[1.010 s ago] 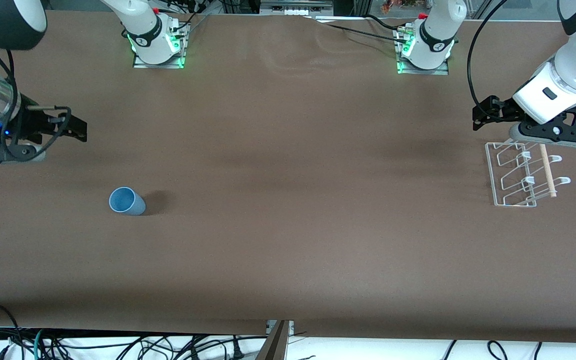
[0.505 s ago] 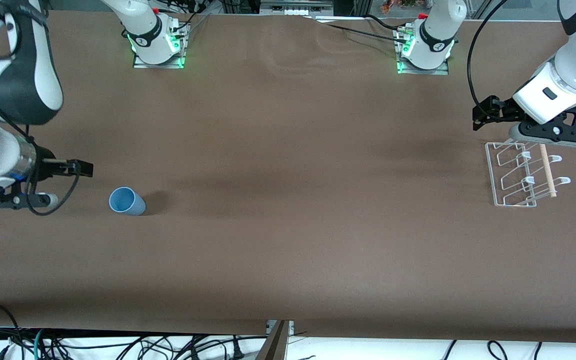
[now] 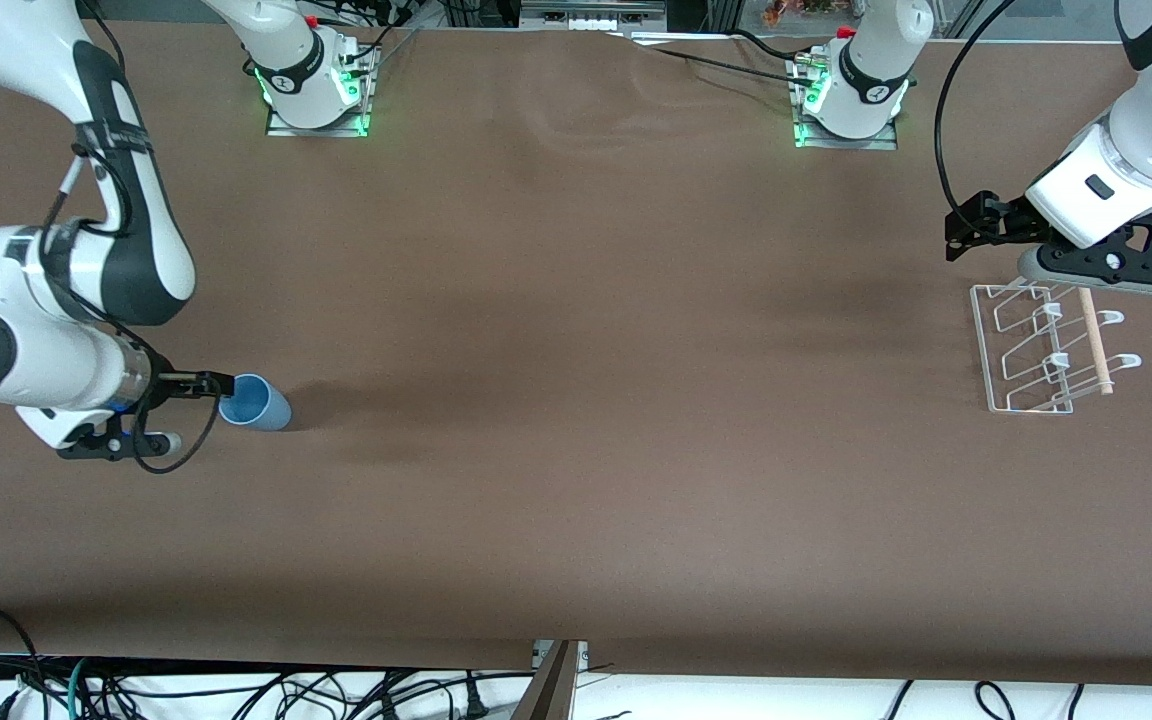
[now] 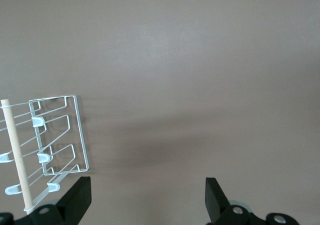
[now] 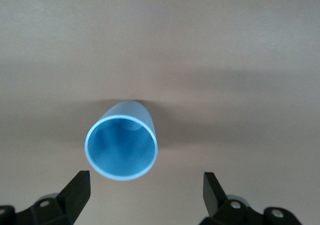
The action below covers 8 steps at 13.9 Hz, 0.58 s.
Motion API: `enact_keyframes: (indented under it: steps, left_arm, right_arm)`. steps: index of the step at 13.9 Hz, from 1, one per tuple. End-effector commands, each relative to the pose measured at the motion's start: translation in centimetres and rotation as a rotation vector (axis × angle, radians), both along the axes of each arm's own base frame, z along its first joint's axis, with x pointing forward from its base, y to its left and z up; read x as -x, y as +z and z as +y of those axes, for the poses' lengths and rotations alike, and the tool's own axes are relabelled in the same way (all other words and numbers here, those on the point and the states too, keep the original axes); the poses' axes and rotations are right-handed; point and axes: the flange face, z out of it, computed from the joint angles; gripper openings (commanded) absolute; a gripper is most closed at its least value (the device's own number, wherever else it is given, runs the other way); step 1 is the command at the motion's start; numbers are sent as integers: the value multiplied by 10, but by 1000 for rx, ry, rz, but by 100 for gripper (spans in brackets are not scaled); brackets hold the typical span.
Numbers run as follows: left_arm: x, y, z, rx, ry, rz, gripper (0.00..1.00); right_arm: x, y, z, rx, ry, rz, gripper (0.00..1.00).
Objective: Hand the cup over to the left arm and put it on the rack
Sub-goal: 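Move the right gripper down to the blue cup, then close the right gripper on the blue cup's rim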
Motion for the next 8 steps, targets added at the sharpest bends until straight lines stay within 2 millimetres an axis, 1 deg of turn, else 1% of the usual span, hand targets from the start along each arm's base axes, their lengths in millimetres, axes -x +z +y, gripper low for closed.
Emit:
enact_keyframes:
  steps: [1, 4, 5, 6, 7, 8]
  left_arm:
    - [-1, 0, 0, -10, 3, 12, 100]
    - [-6, -11, -1, -9, 1, 29, 100]
    - [-7, -12, -1, -8, -3, 29, 100]
    - [-10, -17, -1, -8, -5, 36, 100]
    - [-11, -18, -1, -8, -5, 37, 100]
    - [-11, -18, -2, -8, -6, 35, 100]
  right_arm:
    - [4, -13, -9, -4, 29, -26, 100]
    - [1, -39, -16, -15, 43, -26, 100]
    - [1, -44, -21, -18, 46, -24, 100]
    - [2, -49, -22, -21, 45, -17, 100]
    - [2, -51, -23, -23, 45, -19, 100]
    - [3, -57, -22, -25, 44, -13, 100]
